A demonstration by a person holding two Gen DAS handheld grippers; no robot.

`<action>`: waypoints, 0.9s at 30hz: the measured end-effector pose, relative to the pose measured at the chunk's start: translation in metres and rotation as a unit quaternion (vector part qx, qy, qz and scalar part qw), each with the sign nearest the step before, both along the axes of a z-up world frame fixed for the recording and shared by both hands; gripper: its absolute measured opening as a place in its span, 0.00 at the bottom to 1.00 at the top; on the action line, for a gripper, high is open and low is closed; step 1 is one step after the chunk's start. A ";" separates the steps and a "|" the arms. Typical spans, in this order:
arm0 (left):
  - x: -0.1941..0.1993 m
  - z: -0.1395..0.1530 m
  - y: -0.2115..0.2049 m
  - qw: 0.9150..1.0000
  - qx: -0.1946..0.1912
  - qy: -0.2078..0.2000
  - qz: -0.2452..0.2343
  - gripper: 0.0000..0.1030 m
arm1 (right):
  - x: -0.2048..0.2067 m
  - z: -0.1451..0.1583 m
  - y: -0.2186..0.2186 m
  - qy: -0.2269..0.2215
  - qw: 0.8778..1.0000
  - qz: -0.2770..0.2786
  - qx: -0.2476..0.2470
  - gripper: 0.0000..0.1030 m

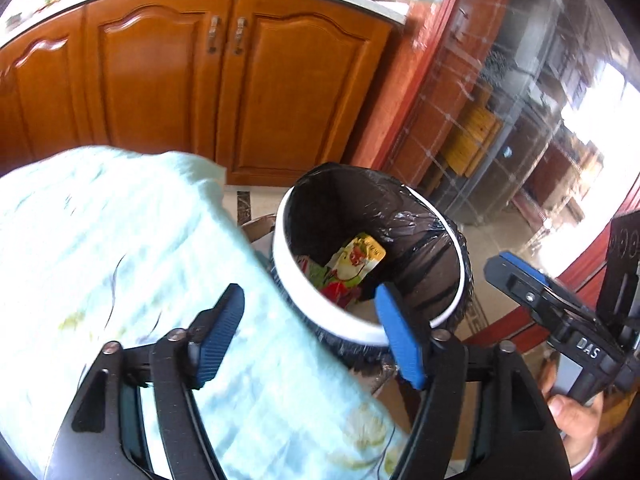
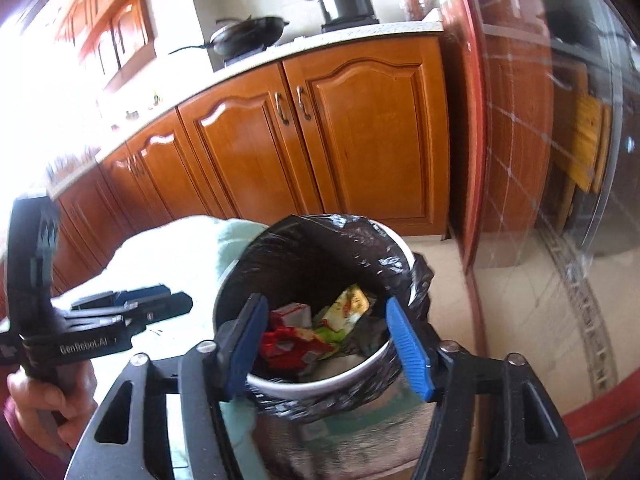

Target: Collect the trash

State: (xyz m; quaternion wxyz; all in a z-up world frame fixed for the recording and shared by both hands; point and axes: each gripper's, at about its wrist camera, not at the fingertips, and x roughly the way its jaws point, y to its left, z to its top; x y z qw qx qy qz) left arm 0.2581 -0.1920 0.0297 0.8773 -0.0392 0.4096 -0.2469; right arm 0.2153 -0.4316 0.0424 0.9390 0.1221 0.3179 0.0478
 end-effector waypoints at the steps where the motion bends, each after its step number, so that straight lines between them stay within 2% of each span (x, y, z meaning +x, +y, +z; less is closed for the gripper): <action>1: -0.005 -0.002 0.007 1.000 -0.005 0.002 0.005 0.69 | -0.005 -0.001 0.001 -0.004 1.000 -0.001 0.013 0.72; 2: -0.010 -0.003 0.014 1.000 -0.010 0.003 0.011 0.69 | -0.010 -0.002 0.003 -0.007 1.000 -0.001 0.025 0.78; 7: -0.041 -0.003 0.046 0.999 -0.028 -0.014 0.042 0.71 | -0.037 -0.005 0.018 -0.033 0.997 -0.005 0.067 0.86; 9: -0.055 -0.001 0.058 0.998 -0.028 -0.029 0.056 0.73 | -0.049 -0.006 0.027 -0.045 0.996 -0.007 0.079 0.86; 17: -0.093 0.002 0.095 0.994 -0.038 -0.053 0.089 0.76 | -0.088 -0.004 0.065 -0.084 0.993 -0.010 0.081 0.91; 27: -0.141 0.005 0.111 0.989 -0.018 -0.106 0.099 0.81 | -0.124 -0.006 0.093 -0.104 0.992 -0.007 0.070 0.96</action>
